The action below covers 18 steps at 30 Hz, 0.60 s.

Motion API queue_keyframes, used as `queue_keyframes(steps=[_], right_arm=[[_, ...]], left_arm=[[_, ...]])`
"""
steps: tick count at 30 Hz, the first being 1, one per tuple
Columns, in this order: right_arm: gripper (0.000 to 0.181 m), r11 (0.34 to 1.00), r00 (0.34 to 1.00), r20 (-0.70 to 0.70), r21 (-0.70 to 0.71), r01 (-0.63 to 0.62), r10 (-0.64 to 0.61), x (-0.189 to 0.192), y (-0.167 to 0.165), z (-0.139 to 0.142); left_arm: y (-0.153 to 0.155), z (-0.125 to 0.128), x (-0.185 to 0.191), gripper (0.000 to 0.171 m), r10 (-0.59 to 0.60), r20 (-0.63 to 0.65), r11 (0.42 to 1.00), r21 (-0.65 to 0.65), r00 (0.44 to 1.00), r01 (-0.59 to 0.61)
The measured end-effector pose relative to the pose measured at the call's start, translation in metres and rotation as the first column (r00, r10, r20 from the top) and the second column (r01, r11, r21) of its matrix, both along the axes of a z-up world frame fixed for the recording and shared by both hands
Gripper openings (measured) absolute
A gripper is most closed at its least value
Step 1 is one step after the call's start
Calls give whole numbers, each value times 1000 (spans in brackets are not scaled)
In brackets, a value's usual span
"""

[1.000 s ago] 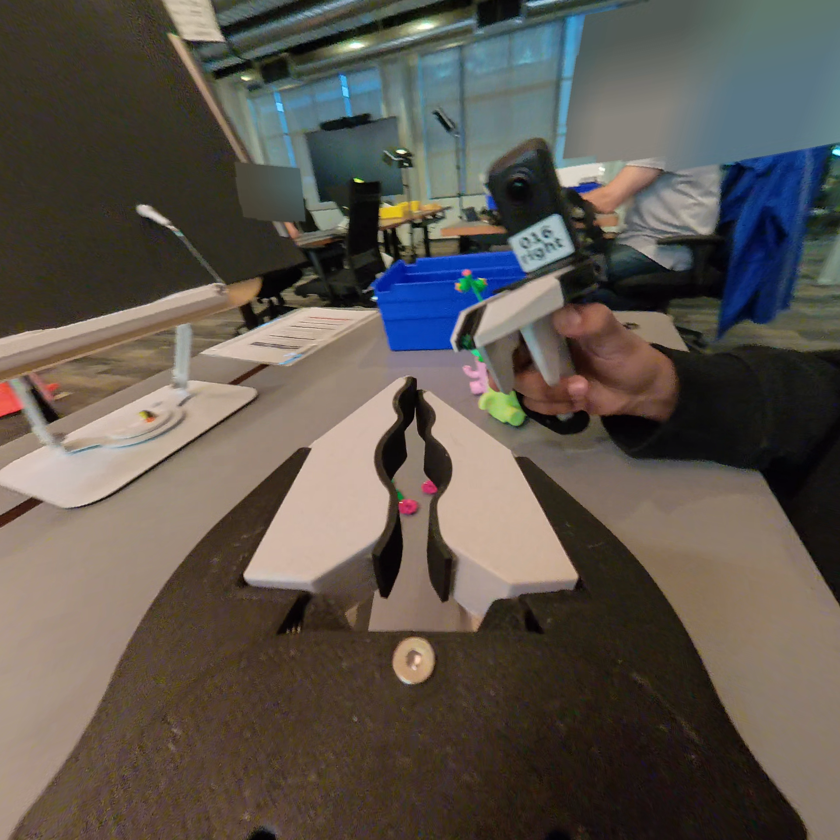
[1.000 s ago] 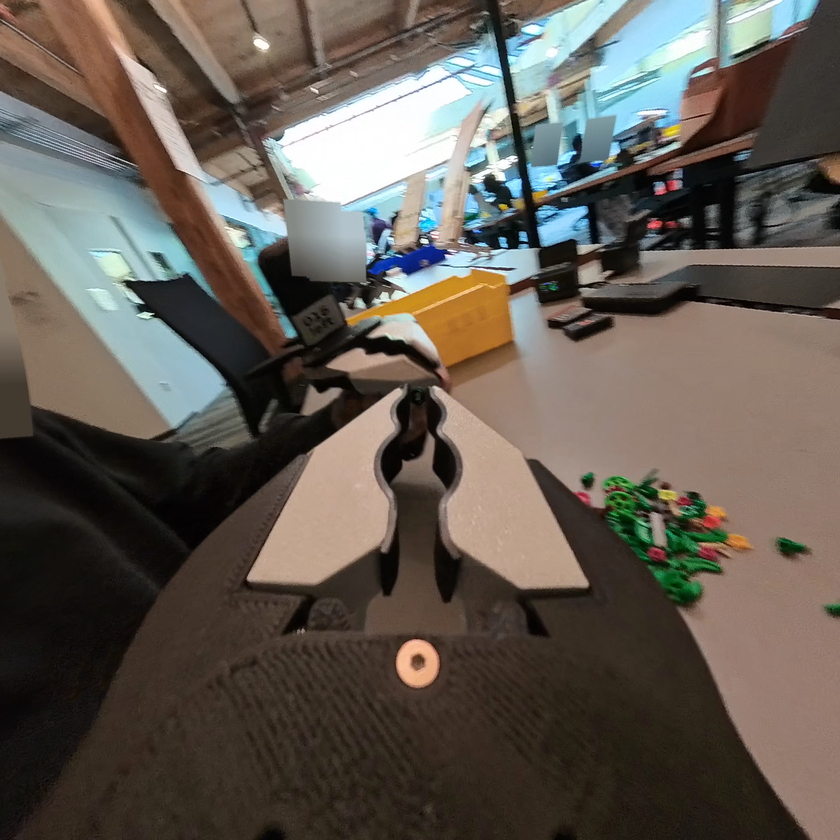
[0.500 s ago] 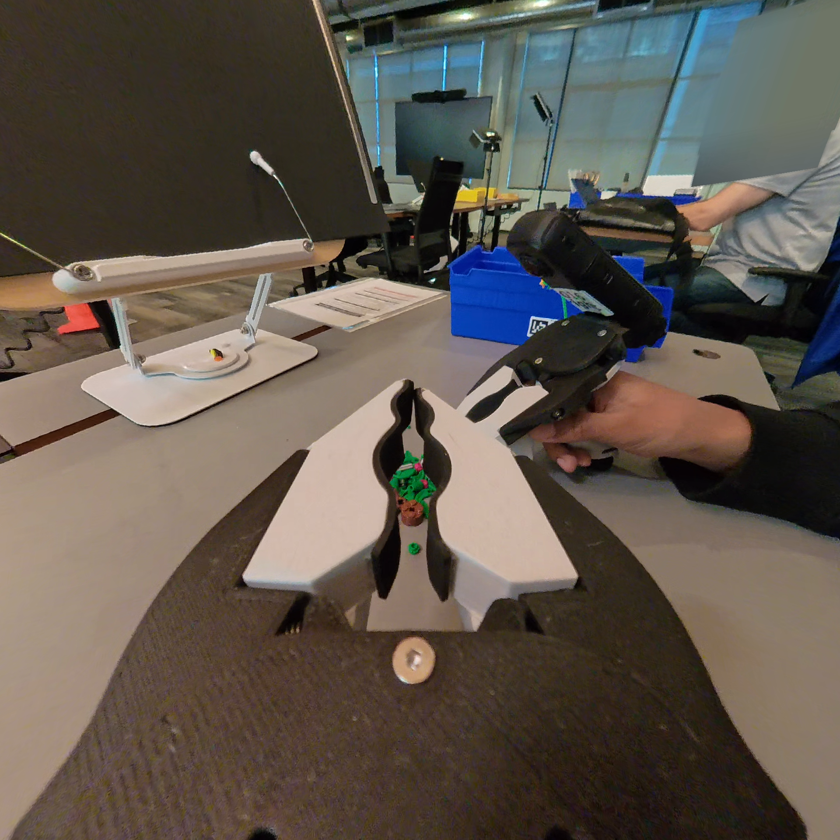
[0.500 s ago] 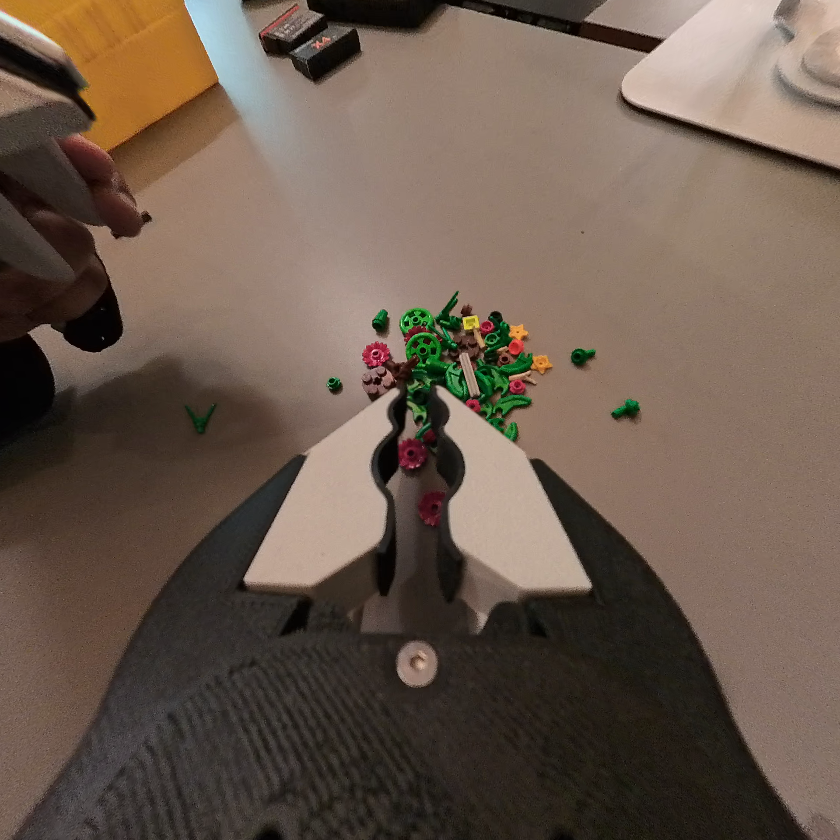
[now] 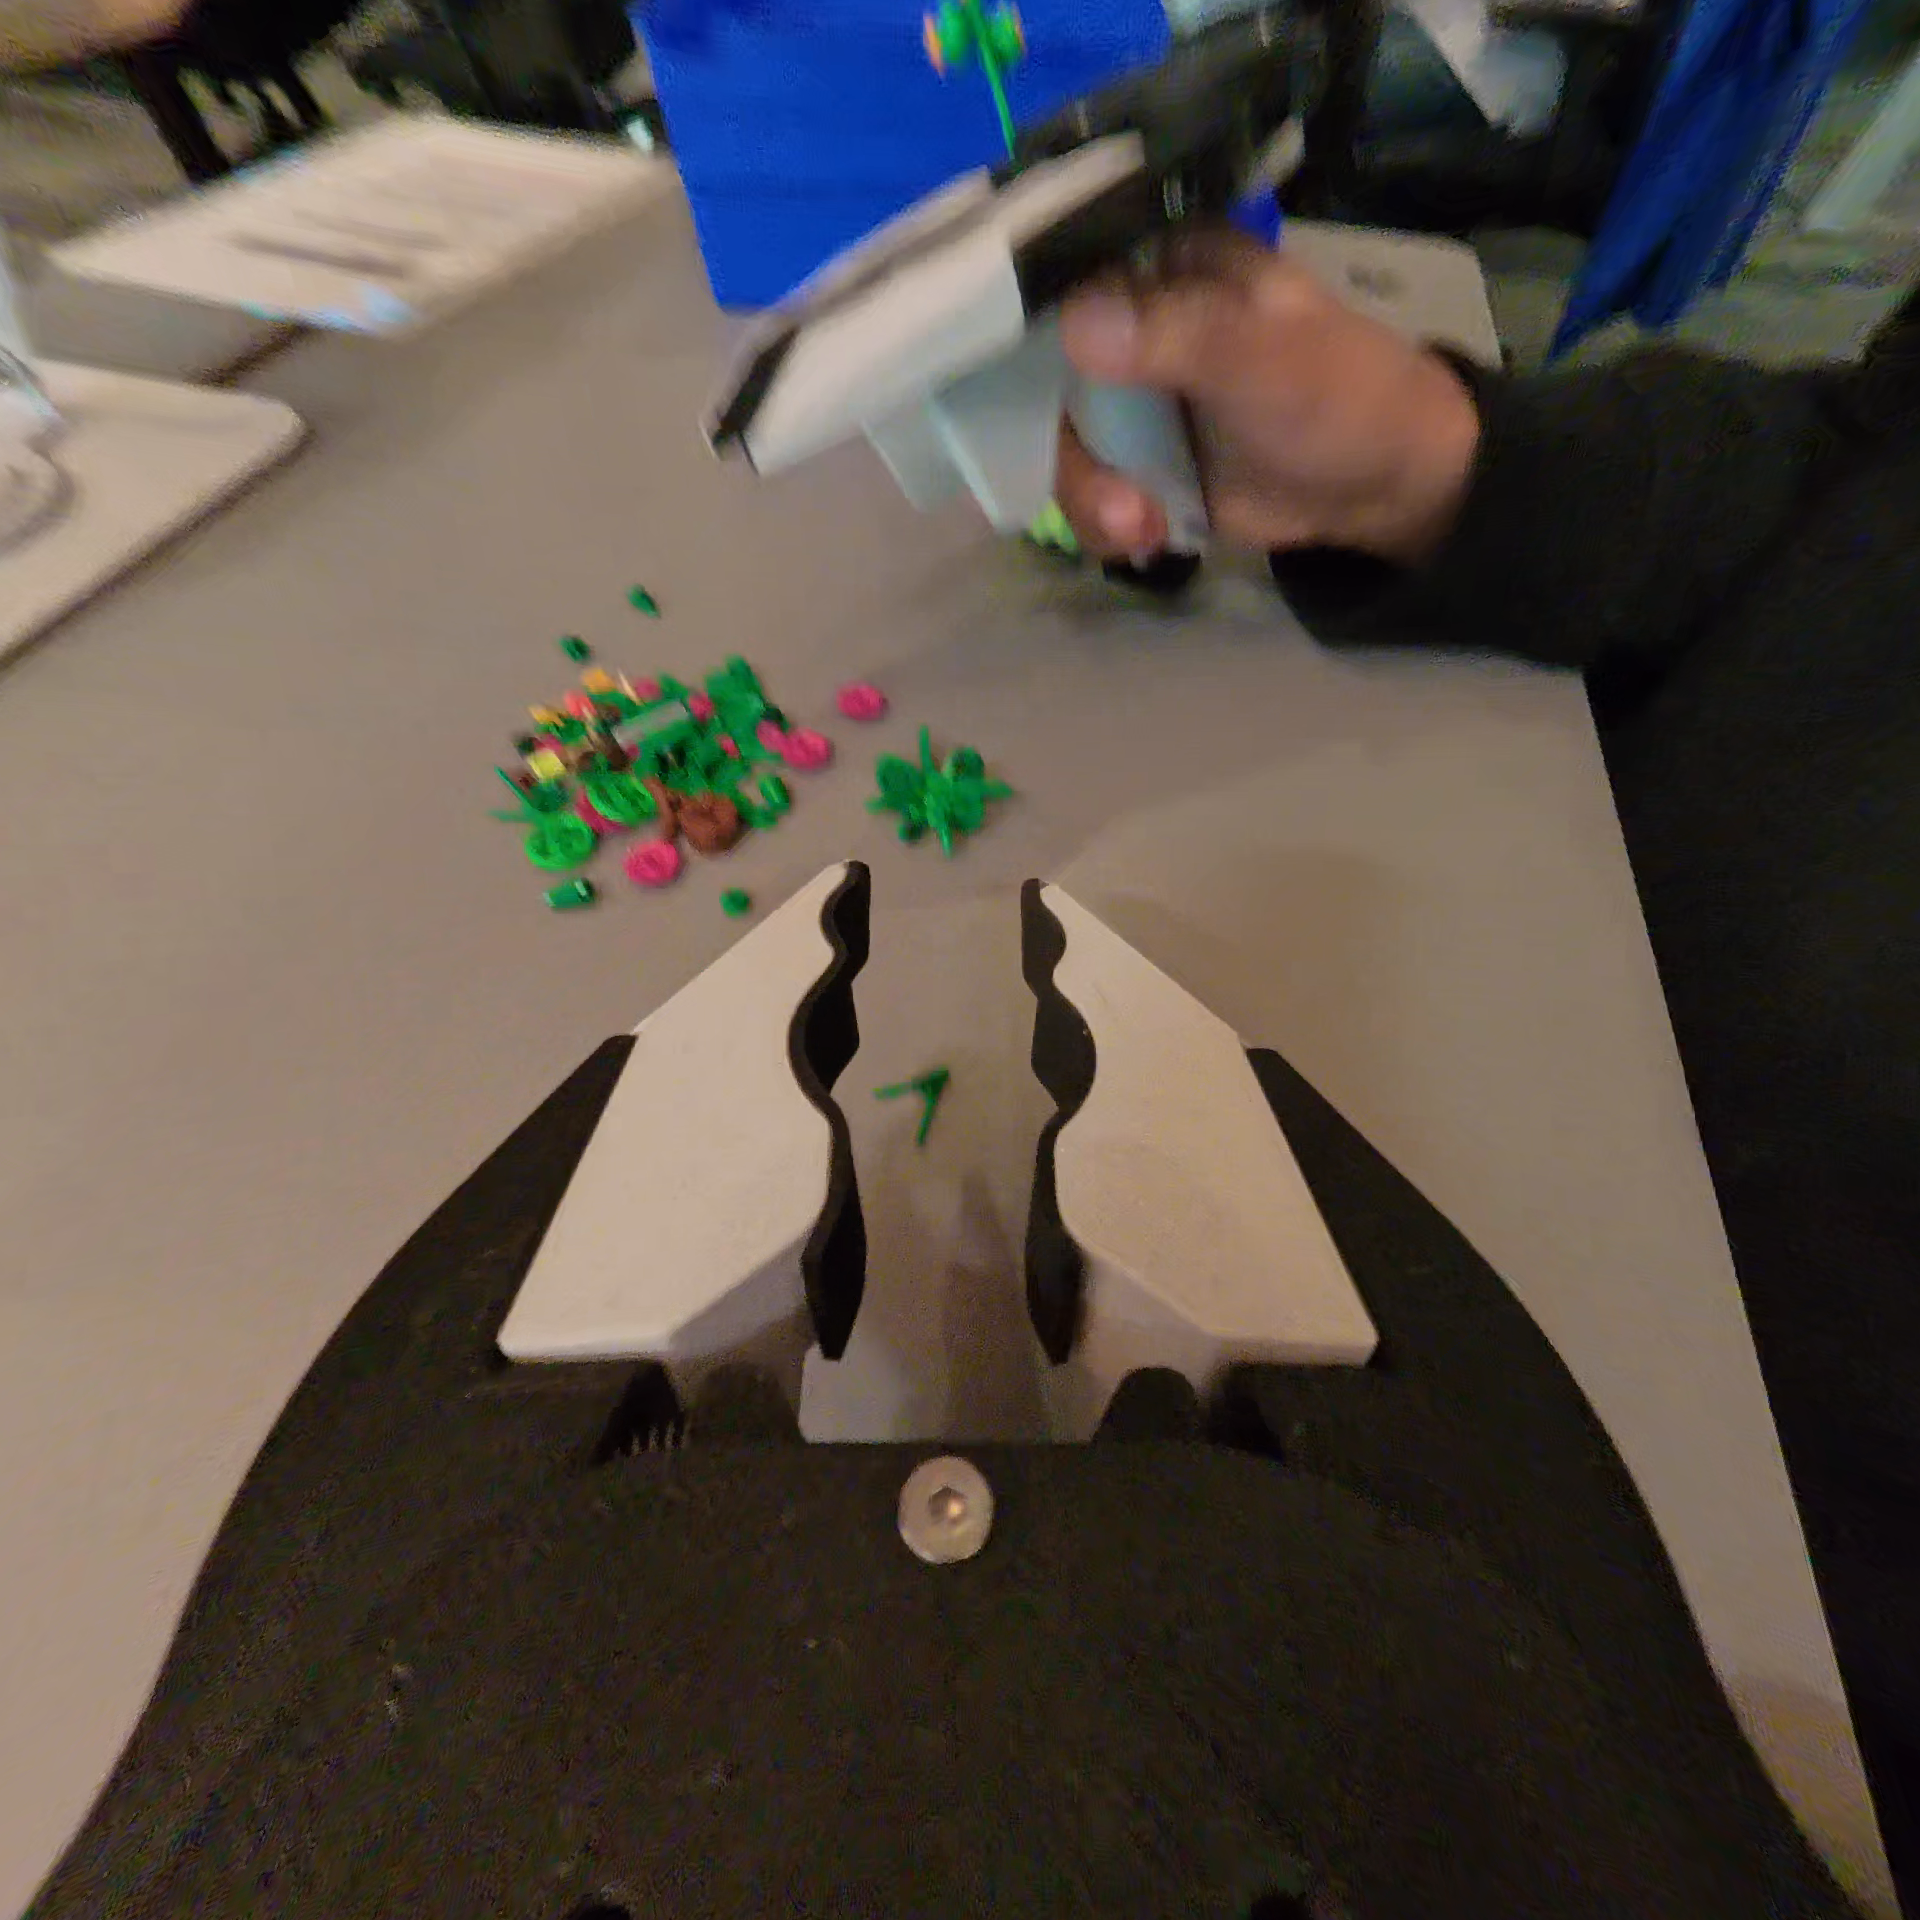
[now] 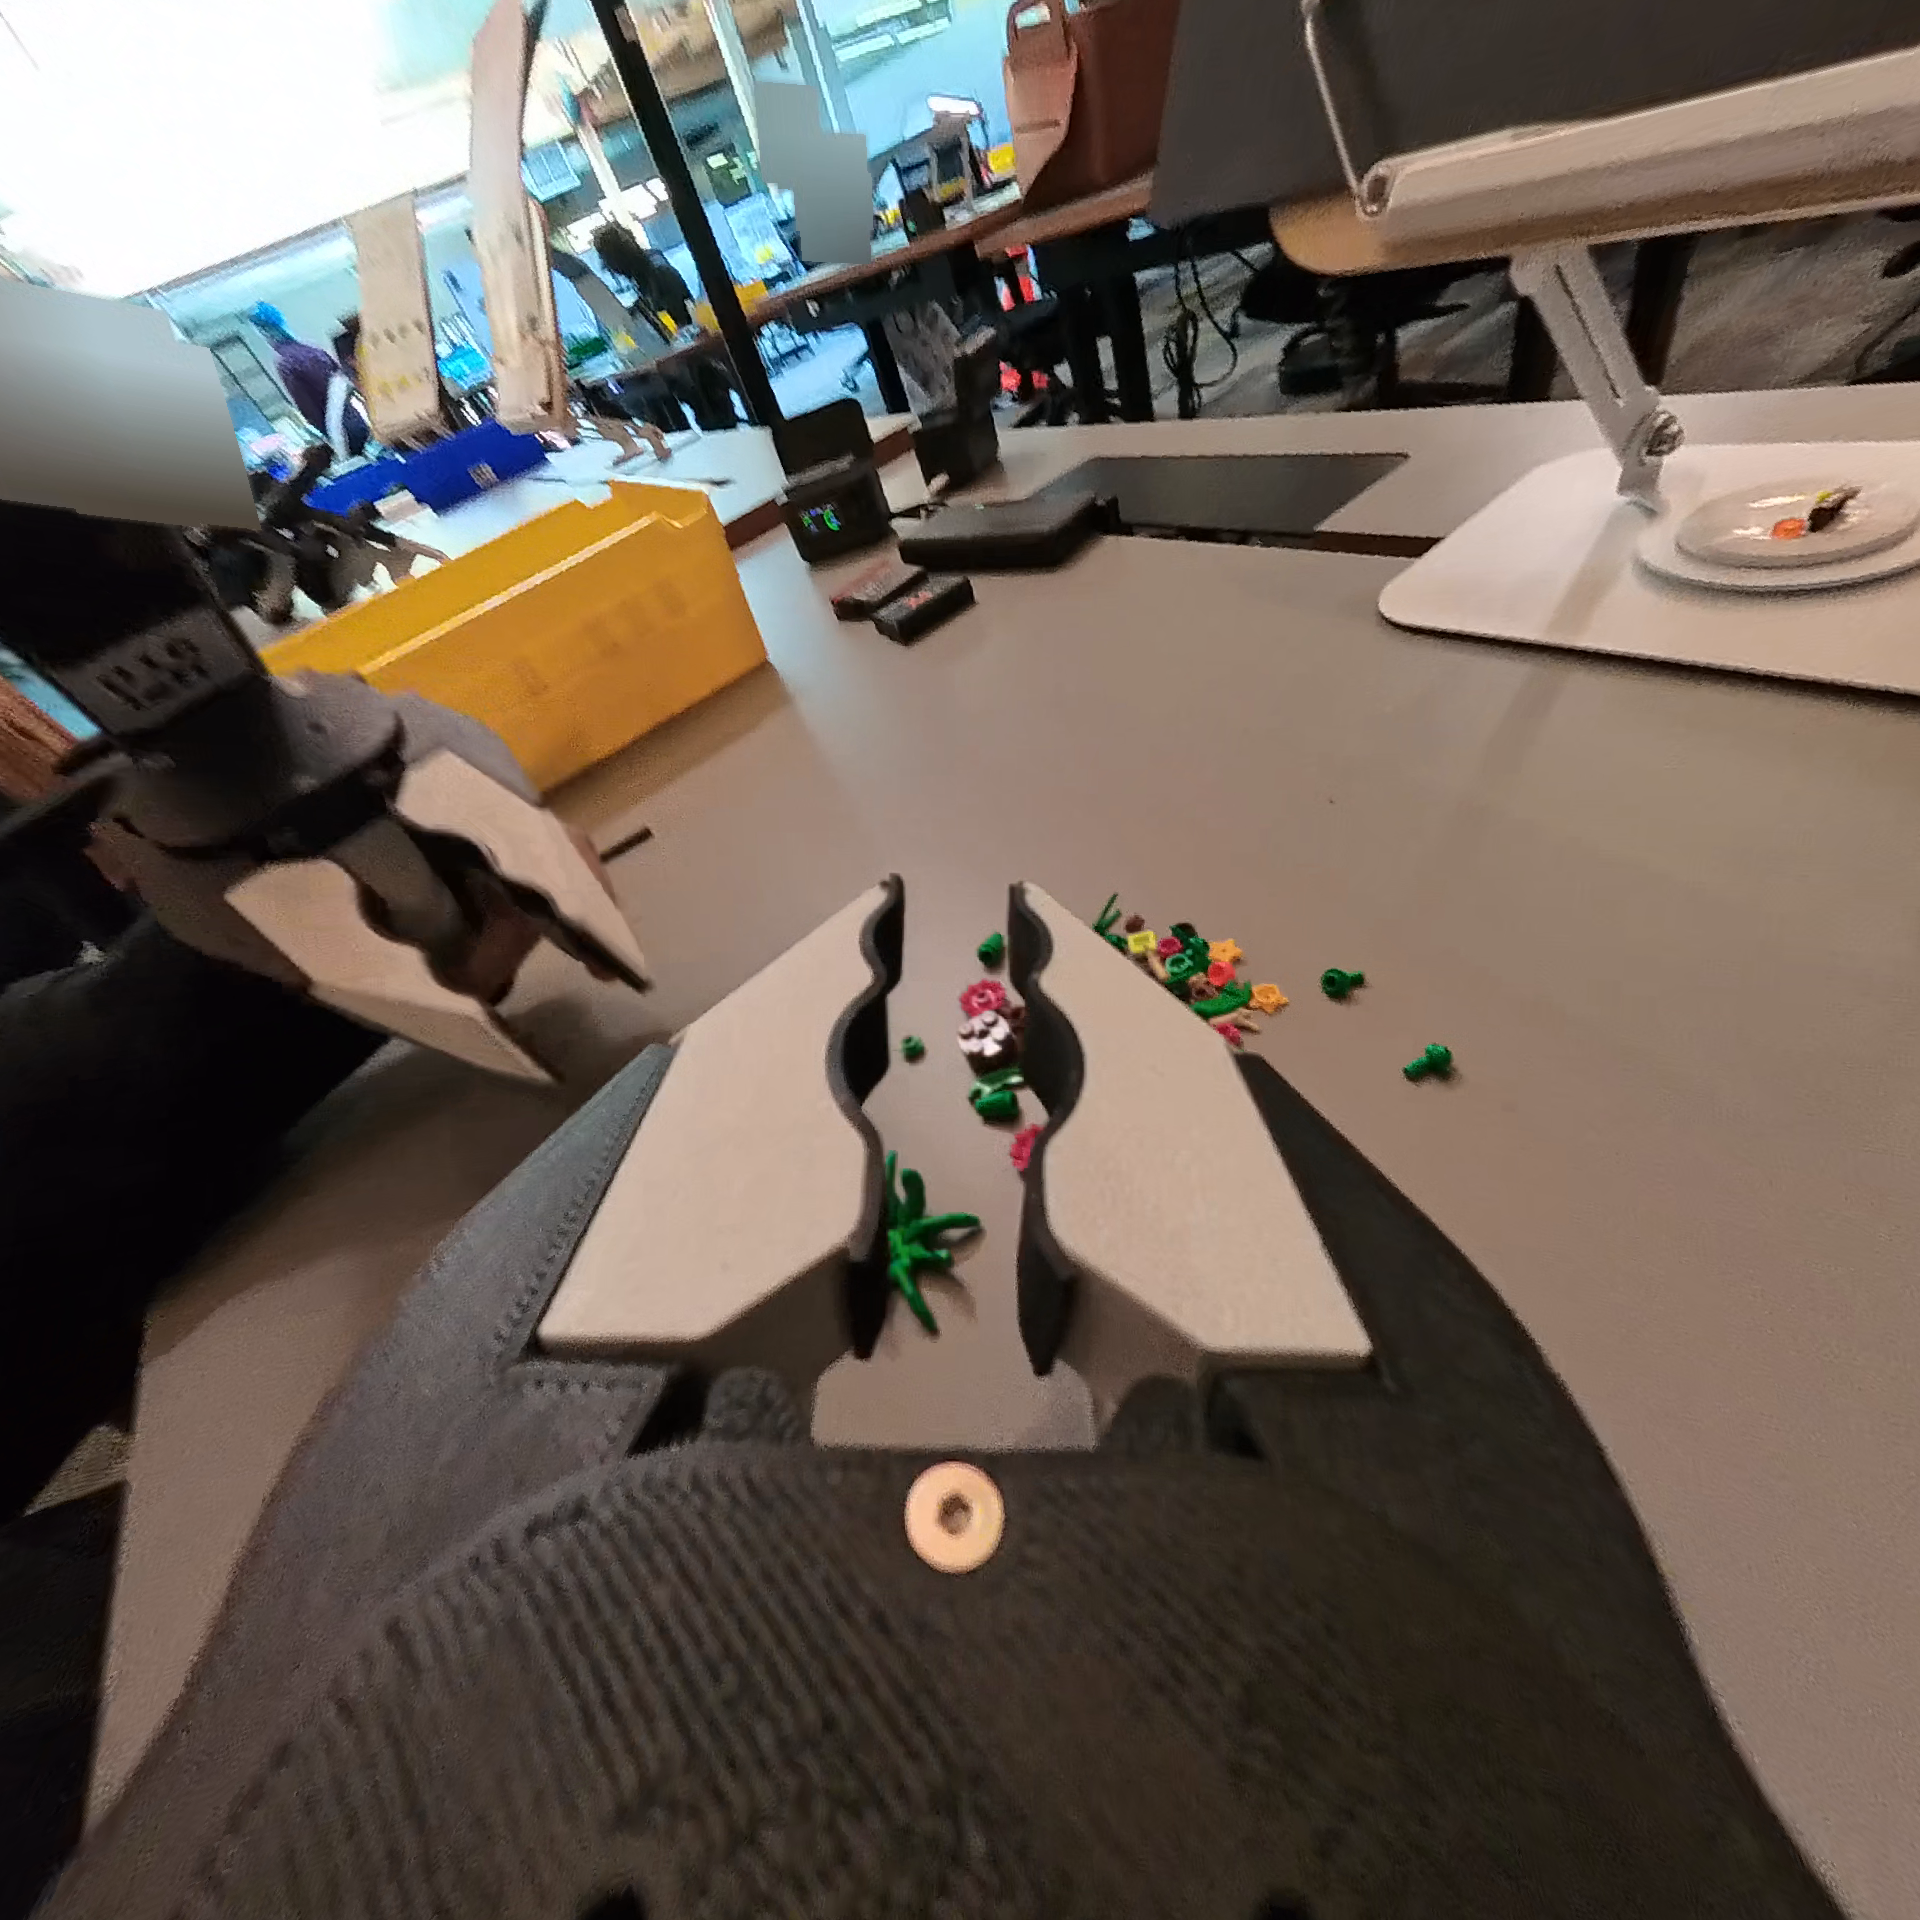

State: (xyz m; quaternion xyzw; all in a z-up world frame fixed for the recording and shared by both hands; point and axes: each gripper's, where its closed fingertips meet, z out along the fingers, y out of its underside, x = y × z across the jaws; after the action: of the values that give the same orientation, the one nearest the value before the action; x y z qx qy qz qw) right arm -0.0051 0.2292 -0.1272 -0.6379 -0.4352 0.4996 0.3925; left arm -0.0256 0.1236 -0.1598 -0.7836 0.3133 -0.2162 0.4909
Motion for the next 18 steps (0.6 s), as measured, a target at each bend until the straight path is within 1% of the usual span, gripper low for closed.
queue_keyframes(steps=[3, 5, 8, 9, 10, 12, 18], right_arm=[[22, 998, 998, -46, -44, -41, 39, 0, -6, 8], [23, 997, 996, -62, -56, -61, 58, 0, -10, 10], [23, 996, 996, -67, -48, -69, 66, 1, -13, 12], [23, 996, 995, -71, -45, -72, 69, 2, -14, 14], [23, 996, 994, -78, -44, -77, 73, 2, -16, 16], [24, 995, 992, -92, -47, -90, 86, 3, -19, 19], [24, 993, 987, -130, -52, -103, 96, 9, -20, 30]], left_arm=[[-9, -23, -11, 28, 9, -98, 996, -83, 995, -17], [-11, -34, -13, 26, 1, -133, 991, -133, 991, -19], [-8, -52, -21, 18, 28, -234, 982, -177, 972, -71], [-7, -57, -23, 11, 33, -262, 980, -182, 964, -83], [-5, -58, -23, 7, 39, -277, 980, -178, 960, -91], [-4, -56, -18, 1, 25, -267, 984, -166, 963, -71], [0, -52, -9, 0, -3, -255, 989, -145, 967, -35]])
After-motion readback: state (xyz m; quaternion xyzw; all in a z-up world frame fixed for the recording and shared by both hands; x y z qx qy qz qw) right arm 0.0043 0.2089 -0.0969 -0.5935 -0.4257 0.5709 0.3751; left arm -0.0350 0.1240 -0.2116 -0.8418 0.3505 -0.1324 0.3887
